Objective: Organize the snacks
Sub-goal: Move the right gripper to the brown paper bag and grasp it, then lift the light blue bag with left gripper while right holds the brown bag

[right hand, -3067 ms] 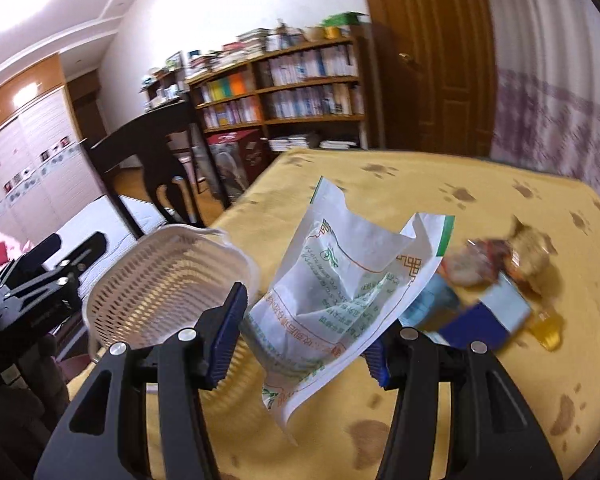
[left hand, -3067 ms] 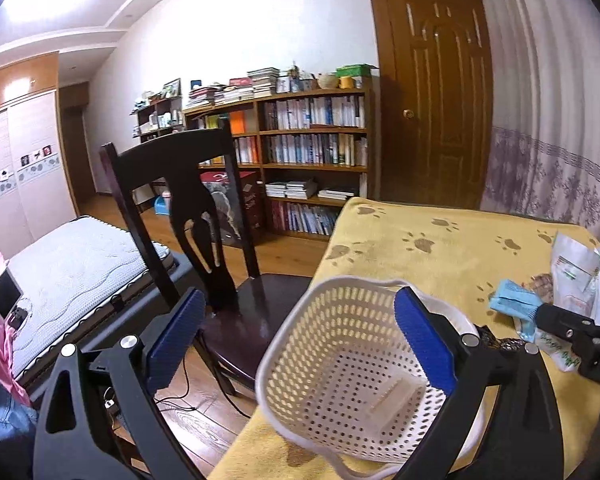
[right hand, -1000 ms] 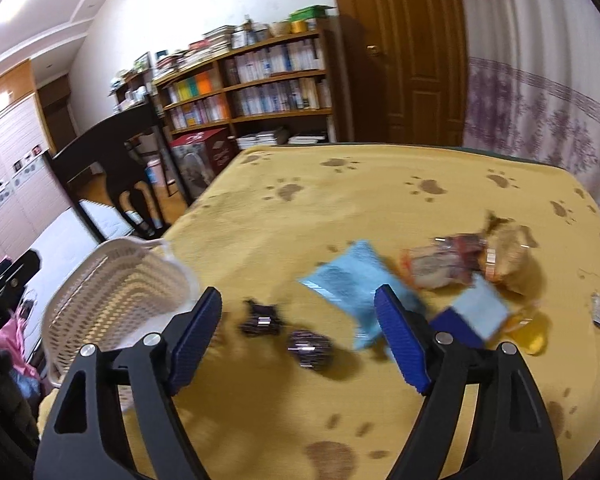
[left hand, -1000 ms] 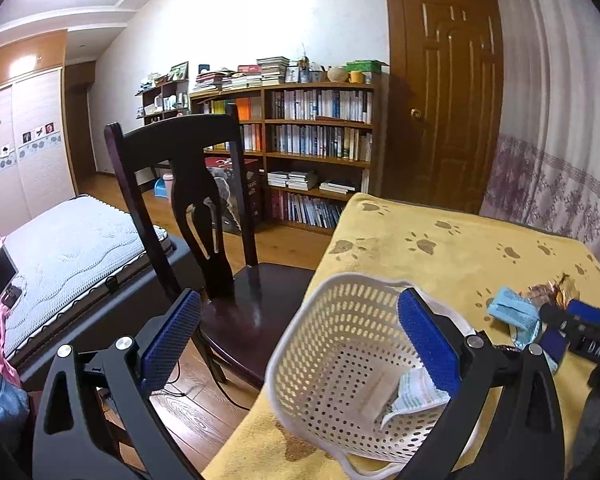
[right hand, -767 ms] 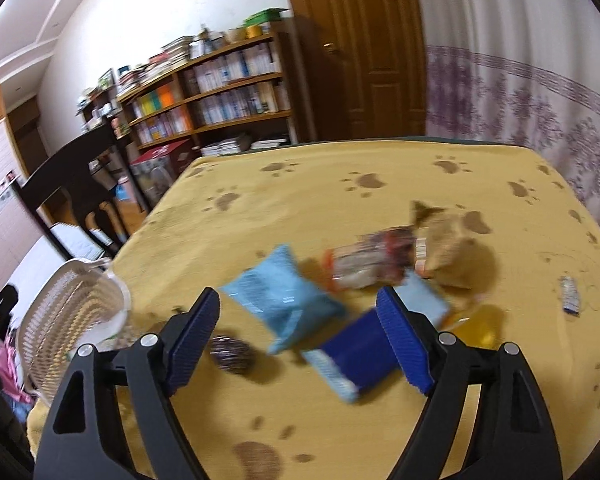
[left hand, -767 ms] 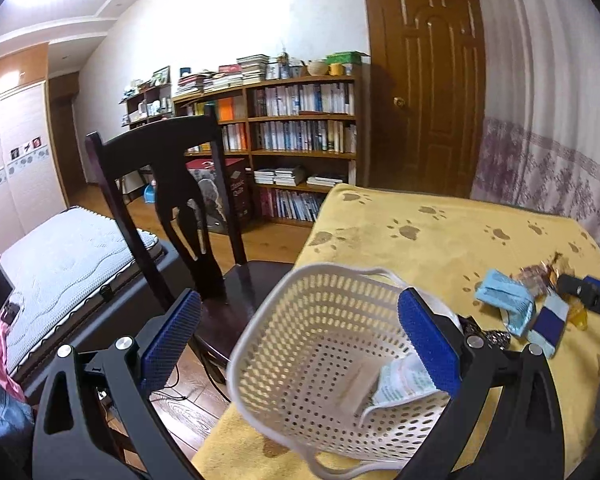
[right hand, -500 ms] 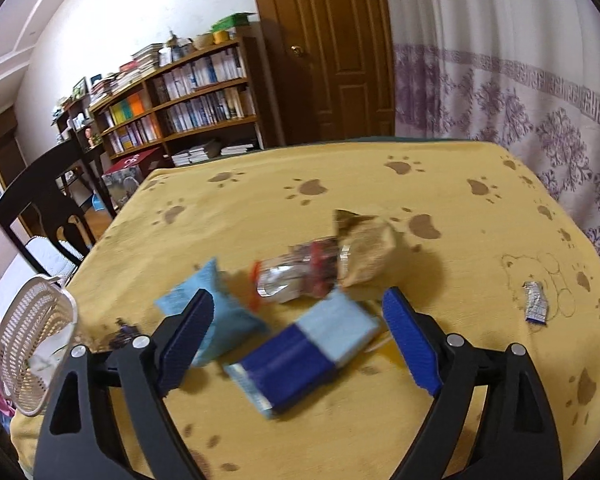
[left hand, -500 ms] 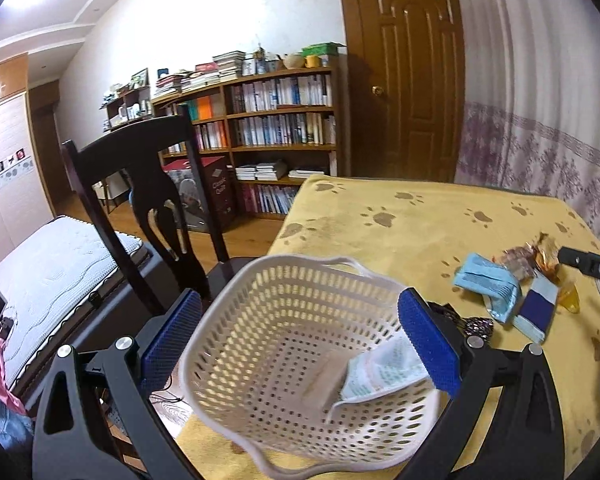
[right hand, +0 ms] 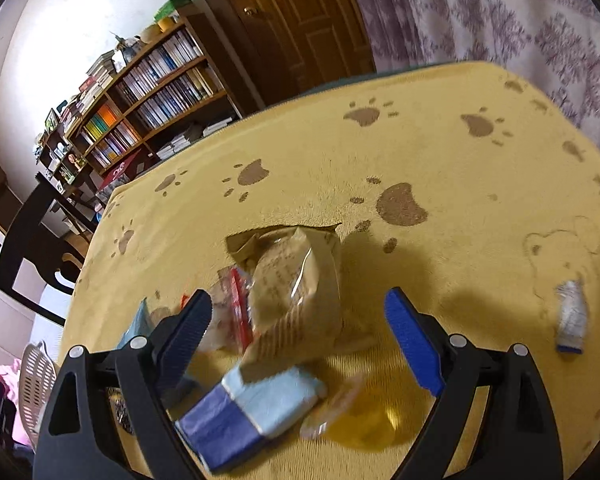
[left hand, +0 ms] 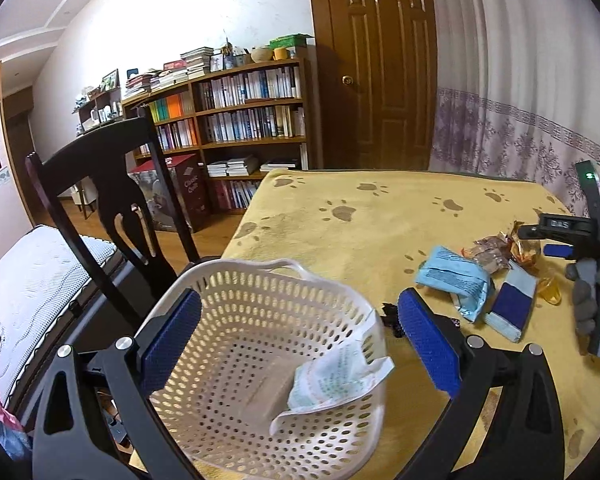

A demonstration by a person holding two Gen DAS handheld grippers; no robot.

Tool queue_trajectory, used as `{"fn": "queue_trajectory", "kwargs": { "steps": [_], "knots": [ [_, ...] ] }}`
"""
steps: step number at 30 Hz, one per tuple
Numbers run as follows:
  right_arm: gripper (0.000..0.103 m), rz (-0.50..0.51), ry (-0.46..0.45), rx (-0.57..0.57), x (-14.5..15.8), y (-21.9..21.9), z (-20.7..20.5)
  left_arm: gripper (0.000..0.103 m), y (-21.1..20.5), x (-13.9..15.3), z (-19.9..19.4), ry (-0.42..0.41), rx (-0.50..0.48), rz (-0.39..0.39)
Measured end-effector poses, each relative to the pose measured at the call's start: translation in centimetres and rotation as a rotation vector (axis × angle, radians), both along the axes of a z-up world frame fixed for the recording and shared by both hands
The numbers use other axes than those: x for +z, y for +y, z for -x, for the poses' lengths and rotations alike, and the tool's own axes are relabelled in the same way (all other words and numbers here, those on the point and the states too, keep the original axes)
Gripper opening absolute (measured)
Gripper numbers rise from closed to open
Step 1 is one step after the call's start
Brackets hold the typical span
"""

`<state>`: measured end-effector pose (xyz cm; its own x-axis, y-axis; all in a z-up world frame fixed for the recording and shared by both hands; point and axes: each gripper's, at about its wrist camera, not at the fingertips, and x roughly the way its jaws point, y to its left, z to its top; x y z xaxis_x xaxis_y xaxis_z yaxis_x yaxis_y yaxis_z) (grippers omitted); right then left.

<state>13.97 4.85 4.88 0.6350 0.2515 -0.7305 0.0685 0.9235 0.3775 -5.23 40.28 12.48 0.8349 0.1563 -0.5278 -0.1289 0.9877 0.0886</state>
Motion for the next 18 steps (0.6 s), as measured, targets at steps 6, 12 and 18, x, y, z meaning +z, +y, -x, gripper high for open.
{"fn": "queue_trajectory", "kwargs": {
  "steps": [6, 12, 18],
  "knots": [
    [0.088, -0.060, 0.082, 0.040, -2.1, 0.5, -2.3, 0.100, -0.6, -0.2, -0.9, 0.016, -0.019, 0.001],
    [0.084, -0.046, 0.074, 0.067, -2.7, 1.3, -2.5, 0.100, -2.0, -0.5, -2.1, 0.037, -0.062, -0.005],
    [0.056, -0.021, 0.071, 0.066, -2.7, 0.6, -1.9, 0.100, -3.6, -1.1, -3.3, 0.069, -0.102, -0.008]
  ]
}}
